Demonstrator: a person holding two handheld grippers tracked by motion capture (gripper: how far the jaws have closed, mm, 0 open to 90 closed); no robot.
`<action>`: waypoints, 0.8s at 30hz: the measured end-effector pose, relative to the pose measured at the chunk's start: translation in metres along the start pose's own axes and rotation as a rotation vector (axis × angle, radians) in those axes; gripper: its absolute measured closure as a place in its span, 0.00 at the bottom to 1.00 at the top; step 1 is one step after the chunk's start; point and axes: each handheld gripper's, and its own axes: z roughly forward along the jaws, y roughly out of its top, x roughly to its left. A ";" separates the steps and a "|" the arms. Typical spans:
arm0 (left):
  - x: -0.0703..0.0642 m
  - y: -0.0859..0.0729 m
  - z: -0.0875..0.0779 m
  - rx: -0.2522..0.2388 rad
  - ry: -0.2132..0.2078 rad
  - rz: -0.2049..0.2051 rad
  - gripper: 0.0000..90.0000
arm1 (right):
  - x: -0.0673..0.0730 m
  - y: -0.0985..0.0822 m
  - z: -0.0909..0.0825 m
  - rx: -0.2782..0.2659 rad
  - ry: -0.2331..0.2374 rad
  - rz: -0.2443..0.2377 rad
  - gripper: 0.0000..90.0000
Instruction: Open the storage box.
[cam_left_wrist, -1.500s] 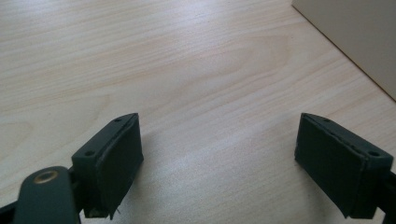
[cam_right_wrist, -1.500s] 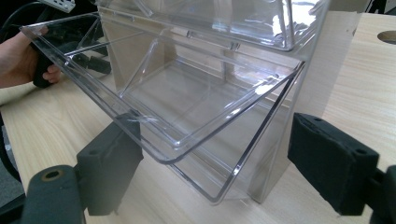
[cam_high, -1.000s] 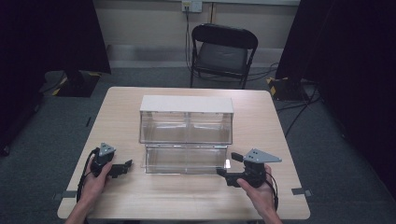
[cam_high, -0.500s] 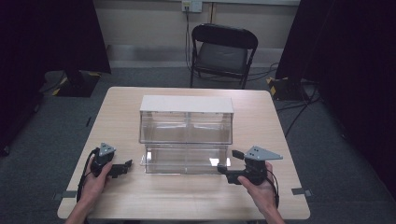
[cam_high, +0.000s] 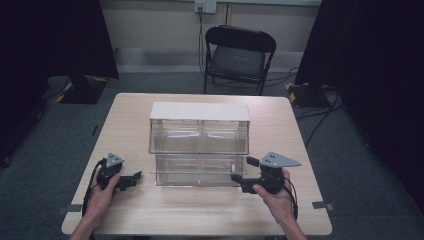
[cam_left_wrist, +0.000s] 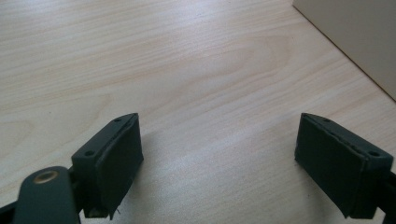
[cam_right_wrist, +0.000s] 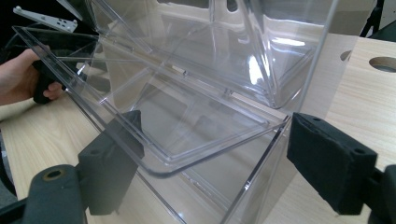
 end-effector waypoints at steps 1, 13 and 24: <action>0.000 0.000 0.000 0.000 0.001 0.001 0.16 | 0.000 0.000 0.000 -0.004 0.002 0.000 0.20; 0.000 0.000 0.000 -0.004 0.001 -0.002 0.16 | -0.002 0.001 -0.001 -0.034 0.007 0.019 0.20; 0.000 0.000 0.000 -0.004 0.001 -0.005 0.16 | -0.001 0.004 0.001 -0.030 0.015 0.017 0.21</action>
